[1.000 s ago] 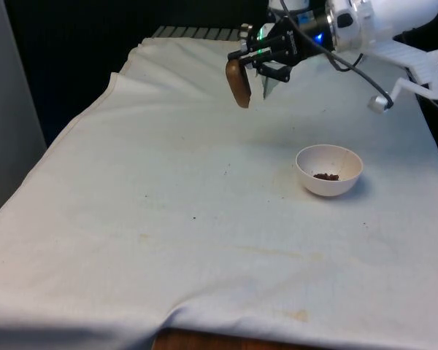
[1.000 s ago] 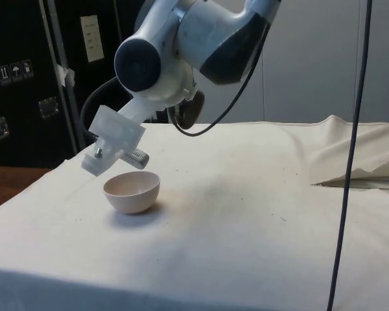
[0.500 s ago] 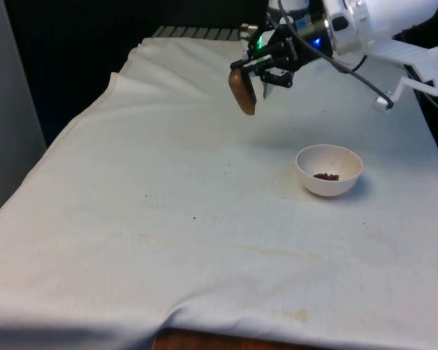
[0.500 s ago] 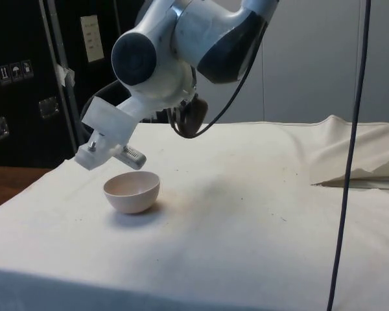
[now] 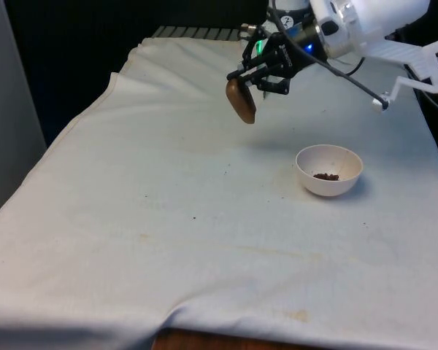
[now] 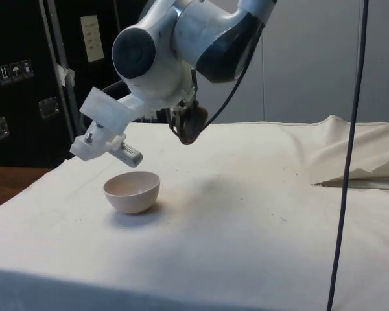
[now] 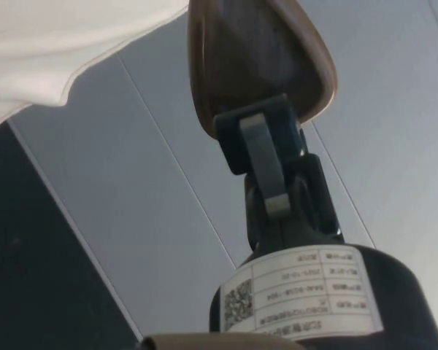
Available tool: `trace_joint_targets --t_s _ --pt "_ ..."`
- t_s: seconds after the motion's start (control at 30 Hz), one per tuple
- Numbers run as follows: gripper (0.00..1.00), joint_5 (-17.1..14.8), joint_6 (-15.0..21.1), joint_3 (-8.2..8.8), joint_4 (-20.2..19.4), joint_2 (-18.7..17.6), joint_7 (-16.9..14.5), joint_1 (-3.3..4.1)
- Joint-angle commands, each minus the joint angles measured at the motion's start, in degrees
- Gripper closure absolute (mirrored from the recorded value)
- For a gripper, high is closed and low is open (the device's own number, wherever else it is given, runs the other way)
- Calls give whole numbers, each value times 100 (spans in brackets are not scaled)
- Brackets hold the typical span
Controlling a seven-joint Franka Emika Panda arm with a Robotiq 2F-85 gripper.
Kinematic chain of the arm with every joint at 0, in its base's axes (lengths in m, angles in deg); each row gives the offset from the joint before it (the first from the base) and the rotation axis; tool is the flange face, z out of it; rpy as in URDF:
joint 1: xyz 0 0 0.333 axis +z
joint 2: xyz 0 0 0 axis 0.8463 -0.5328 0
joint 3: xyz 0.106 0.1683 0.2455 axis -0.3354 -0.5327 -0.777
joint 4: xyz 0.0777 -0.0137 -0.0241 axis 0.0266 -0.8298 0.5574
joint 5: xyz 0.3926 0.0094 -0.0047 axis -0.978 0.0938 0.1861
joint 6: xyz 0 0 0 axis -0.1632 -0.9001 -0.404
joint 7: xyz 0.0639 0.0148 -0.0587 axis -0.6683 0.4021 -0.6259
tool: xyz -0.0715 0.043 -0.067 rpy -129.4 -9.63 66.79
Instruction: Pour the coffee beans from the cup into the bowl.
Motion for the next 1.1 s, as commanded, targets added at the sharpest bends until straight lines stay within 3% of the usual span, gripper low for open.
trace_joint_targets --t_s 0.0,0.23,0.27,0.3,0.53,0.57,0.6,0.83,0.87,0.9,0.93,1.07 --pt "100 -40 160 0 -34 34 -29 -57" --pt "100 -80 533 212 -46 29 -40 -63" --pt "100 -34 384 212 -17 0 0 -6" --pt "100 -86 625 264 -52 29 -46 -63" --pt "100 -120 963 453 -63 17 -52 -69" --pt "100 -86 825 464 -34 0 -6 -11" --pt "100 -132 1060 510 -63 17 -52 -69" --pt "100 -172 1432 722 -97 17 -74 -69" --pt "100 -178 1473 745 -97 17 -74 -63" --pt "100 -120 1369 768 -80 0 -11 -11" --pt "100 -183 1513 768 -103 17 -80 -69" --pt "100 -206 1702 865 -115 17 -97 -80"
